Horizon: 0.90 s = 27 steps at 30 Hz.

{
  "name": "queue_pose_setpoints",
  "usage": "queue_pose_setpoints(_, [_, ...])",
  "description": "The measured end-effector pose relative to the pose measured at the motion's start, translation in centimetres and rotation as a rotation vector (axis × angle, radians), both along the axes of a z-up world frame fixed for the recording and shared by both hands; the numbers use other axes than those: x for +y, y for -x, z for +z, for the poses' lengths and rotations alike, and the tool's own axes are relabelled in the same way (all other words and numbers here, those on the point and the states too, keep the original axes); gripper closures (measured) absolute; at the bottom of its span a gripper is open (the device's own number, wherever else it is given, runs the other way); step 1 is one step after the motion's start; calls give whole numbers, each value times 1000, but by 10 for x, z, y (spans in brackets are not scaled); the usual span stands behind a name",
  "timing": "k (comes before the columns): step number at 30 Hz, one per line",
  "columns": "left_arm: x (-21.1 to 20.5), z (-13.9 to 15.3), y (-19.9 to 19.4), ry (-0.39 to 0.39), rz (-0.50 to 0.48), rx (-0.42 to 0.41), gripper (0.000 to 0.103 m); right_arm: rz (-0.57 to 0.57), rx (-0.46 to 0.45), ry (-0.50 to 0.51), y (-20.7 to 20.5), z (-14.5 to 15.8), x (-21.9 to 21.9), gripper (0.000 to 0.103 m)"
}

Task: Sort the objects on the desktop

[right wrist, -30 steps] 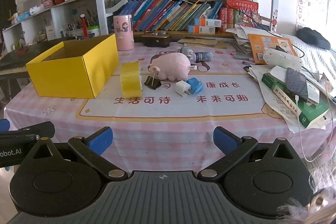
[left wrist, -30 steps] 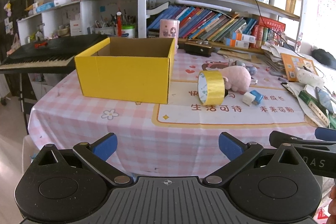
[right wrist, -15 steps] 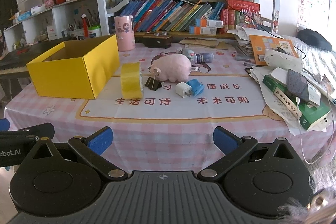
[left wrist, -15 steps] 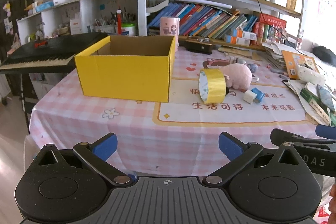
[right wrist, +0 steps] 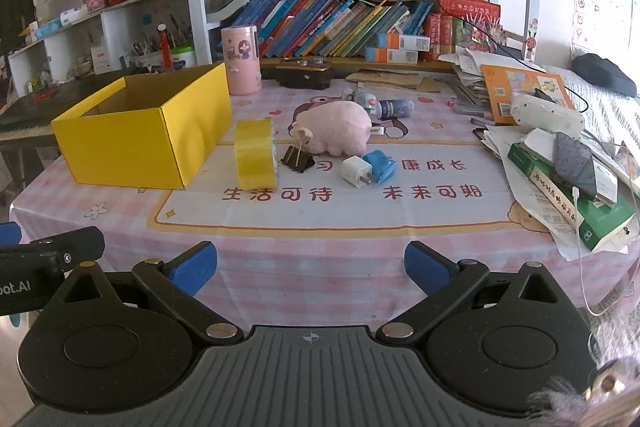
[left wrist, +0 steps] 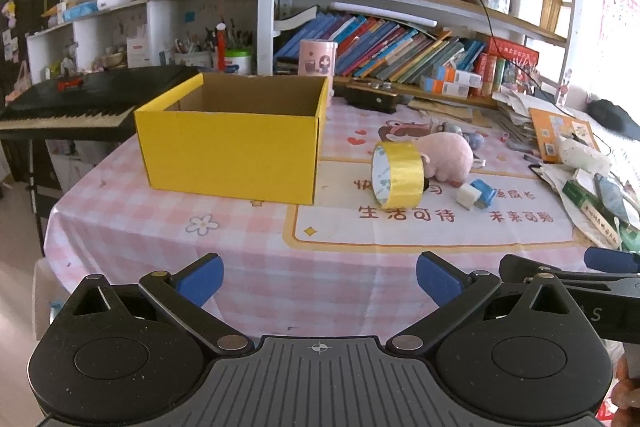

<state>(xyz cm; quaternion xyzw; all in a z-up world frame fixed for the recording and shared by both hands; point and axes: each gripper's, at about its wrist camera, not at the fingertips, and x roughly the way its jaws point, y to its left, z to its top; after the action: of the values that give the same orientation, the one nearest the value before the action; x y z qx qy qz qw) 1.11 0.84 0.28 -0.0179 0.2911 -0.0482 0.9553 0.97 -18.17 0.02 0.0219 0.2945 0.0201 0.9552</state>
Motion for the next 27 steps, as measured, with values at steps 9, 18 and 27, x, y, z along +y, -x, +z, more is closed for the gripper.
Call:
queue_pose_setpoints(9, [-9,-6,-13,51,-32,12,0,16,31,4,-14,-5,-8,2])
queue_pose_setpoints(18, [-30,-17,-45,45,-31,73,0,19,79,24,-44,-12,-28,2])
queue_pose_setpoints(27, [-63,-23,-83,31,-36,112,0,15,133,55,-88,-19,-59,5])
